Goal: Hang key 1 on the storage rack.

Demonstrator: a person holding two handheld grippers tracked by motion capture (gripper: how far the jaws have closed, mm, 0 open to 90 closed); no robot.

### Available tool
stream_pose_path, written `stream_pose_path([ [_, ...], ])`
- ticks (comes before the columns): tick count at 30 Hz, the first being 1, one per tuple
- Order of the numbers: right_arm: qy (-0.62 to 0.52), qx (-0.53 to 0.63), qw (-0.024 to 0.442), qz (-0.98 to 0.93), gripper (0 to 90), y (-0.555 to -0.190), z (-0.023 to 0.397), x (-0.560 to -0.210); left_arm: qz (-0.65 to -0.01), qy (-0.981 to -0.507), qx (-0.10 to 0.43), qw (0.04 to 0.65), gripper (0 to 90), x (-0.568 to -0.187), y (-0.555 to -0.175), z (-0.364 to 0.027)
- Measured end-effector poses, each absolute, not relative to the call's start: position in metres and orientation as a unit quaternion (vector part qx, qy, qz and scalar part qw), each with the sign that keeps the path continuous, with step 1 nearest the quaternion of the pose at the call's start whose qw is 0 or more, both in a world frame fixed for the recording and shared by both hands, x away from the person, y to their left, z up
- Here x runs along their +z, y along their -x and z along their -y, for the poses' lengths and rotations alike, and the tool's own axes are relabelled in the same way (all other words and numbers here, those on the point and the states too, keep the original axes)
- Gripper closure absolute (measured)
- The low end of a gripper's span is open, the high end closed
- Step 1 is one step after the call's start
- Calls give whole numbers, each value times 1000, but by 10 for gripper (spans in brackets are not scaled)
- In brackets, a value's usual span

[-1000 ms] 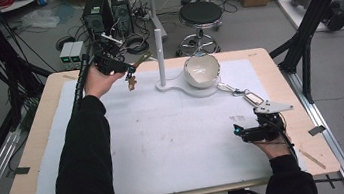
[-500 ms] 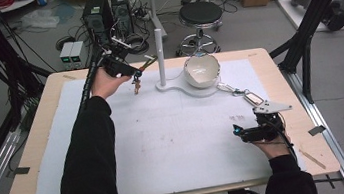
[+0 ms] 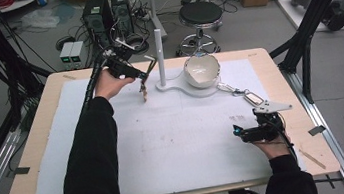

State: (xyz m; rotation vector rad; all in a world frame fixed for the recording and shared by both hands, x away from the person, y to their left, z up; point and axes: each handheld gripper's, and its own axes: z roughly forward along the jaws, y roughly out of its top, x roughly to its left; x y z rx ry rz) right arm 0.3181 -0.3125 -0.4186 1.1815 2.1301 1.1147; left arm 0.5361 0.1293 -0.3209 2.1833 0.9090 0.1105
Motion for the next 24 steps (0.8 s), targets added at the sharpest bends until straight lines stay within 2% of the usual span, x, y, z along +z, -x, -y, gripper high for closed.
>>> stream_pose_path([
  [3, -429, 405, 232, -773, 13, -318, 312, -418, -343, -847, 24, 406, 319, -318, -533, -134],
  [6, -430, 406, 234, -772, 13, -317, 312, -418, -337, -846, 40, 411, 166, -316, -529, -134],
  [8, -430, 407, 234, -772, 13, -317, 312, -417, -336, -842, 39, 420, 123, -315, -527, -134],
  [10, -429, 408, 234, -771, 13, -317, 312, -417, -327, -839, 33, 434, 36, -313, -525, -136],
  [17, -430, 407, 233, -772, 13, -317, 312, -418, -333, -829, 71, 443, 17, -306, -519, -146],
  [24, -430, 406, 234, -772, 13, -317, 312, -418, -341, -818, 77, 457, 17, -306, -508, -162],
])
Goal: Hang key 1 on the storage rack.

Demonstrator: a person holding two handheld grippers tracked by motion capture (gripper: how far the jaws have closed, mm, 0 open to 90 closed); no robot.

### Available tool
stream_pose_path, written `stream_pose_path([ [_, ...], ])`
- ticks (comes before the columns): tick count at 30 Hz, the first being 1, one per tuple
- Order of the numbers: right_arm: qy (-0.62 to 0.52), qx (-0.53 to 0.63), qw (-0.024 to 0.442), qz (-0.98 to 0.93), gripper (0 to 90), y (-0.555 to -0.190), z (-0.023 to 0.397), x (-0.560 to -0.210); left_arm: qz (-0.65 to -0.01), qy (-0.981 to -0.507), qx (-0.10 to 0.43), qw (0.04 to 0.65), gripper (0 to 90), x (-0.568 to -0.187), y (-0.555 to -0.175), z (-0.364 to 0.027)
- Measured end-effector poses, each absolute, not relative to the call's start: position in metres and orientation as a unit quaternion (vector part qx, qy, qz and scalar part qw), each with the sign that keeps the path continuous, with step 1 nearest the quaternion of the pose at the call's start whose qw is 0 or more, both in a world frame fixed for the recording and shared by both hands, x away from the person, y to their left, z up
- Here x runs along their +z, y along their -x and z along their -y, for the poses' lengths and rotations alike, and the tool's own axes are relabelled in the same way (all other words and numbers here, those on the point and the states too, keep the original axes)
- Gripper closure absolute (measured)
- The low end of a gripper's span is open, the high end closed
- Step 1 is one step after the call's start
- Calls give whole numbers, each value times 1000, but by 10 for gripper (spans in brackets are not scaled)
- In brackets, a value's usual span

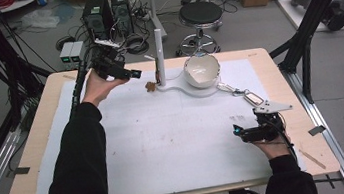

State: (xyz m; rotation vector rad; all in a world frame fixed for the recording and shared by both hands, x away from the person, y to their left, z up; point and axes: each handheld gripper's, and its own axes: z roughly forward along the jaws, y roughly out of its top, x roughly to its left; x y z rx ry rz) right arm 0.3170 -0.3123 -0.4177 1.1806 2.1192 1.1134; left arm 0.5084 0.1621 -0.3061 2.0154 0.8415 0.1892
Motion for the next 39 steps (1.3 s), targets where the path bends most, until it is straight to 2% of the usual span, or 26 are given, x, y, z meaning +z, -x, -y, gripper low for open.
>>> stream_pose_path([
  [12, -427, 403, 235, -774, 13, -317, 312, -418, -335, -816, 84, 464, 17, -308, -483, -183],
  [21, -429, 402, 232, -775, 13, -318, 312, -419, -327, -821, 99, 458, 17, -310, -466, -182],
  [25, -429, 402, 231, -775, 13, -318, 312, -419, -320, -821, 82, 466, 17, -311, -458, -183],
  [29, -430, 402, 229, -775, 13, -317, 311, -418, -314, -829, 95, 453, 17, -314, -448, -180],
  [39, -430, 405, 230, -774, 13, -317, 312, -418, -344, -820, 103, 445, 17, -329, -431, -197],
])
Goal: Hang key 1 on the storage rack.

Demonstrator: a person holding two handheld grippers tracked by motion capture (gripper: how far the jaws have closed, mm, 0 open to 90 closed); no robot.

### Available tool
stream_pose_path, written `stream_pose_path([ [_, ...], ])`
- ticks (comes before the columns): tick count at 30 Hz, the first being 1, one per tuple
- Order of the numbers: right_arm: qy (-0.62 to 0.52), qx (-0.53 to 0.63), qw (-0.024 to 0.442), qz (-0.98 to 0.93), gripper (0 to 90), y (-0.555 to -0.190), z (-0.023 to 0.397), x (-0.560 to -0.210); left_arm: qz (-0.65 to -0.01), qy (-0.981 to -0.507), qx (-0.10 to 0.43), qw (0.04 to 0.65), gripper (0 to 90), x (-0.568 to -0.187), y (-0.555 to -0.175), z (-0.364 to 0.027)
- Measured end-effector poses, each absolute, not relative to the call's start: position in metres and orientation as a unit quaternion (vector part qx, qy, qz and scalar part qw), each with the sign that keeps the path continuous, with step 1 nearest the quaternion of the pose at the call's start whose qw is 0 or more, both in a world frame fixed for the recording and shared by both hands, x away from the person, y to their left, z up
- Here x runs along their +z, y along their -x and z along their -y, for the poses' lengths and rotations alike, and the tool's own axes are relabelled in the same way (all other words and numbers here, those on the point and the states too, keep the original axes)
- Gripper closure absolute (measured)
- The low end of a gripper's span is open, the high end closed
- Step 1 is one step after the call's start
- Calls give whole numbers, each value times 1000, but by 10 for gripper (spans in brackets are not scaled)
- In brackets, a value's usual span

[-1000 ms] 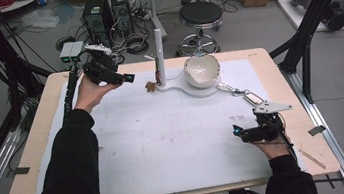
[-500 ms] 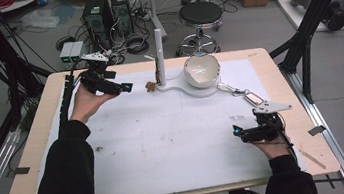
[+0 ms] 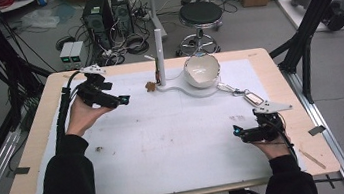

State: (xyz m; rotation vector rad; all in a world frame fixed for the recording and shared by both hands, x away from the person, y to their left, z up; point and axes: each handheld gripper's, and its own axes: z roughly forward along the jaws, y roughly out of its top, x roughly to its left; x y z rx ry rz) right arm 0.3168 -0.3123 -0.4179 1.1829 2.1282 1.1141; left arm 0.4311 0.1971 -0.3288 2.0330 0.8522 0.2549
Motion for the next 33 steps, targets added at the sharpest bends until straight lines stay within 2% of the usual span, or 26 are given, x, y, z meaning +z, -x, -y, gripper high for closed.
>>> stream_pose_path([
  [7, -428, 403, 231, -775, 13, -317, 312, -418, -360, -814, 115, 441, 17, -341, -416, -211],
  [14, -431, 402, 231, -775, 13, -316, 312, -418, -357, -819, 102, 436, 17, -357, -399, -214],
  [29, -425, 399, 234, -778, 13, -316, 310, -418, -354, -814, 139, 439, 17, -359, -356, -229],
  [33, -423, 396, 235, -781, 13, -316, 308, -418, -352, -811, 134, 448, 17, -366, -348, -237],
])
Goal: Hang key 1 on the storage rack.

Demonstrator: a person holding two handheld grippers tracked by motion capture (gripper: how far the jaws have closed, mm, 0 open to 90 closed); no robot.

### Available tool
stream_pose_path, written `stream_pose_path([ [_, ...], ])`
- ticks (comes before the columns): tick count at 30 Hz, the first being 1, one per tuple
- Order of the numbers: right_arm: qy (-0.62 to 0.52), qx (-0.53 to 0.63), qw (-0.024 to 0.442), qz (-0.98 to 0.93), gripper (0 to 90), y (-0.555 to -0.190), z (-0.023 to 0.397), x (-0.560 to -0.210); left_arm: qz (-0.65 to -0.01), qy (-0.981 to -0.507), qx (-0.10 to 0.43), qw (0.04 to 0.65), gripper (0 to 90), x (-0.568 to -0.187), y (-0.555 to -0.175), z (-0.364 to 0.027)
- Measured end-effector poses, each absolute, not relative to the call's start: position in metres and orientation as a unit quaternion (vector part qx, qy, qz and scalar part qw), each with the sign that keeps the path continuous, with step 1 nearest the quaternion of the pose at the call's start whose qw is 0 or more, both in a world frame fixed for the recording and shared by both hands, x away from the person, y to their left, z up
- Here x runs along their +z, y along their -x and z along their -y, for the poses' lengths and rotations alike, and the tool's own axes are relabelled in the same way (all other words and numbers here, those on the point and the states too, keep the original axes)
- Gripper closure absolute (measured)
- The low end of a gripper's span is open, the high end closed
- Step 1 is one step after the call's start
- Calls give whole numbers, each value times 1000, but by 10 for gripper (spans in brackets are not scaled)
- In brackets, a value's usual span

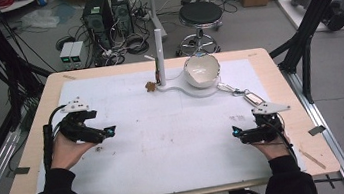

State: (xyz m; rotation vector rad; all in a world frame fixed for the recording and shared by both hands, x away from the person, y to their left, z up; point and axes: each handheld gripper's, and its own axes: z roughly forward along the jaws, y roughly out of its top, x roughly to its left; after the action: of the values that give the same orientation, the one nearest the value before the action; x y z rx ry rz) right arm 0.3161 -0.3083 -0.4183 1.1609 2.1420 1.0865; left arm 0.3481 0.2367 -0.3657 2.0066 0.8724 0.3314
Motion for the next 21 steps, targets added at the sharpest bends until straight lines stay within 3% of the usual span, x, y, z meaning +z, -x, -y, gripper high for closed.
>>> stream_pose_path([
  [21, -427, 390, 234, -782, 13, -315, 307, -419, -393, -789, 136, 453, 17, -405, -305, -283],
])
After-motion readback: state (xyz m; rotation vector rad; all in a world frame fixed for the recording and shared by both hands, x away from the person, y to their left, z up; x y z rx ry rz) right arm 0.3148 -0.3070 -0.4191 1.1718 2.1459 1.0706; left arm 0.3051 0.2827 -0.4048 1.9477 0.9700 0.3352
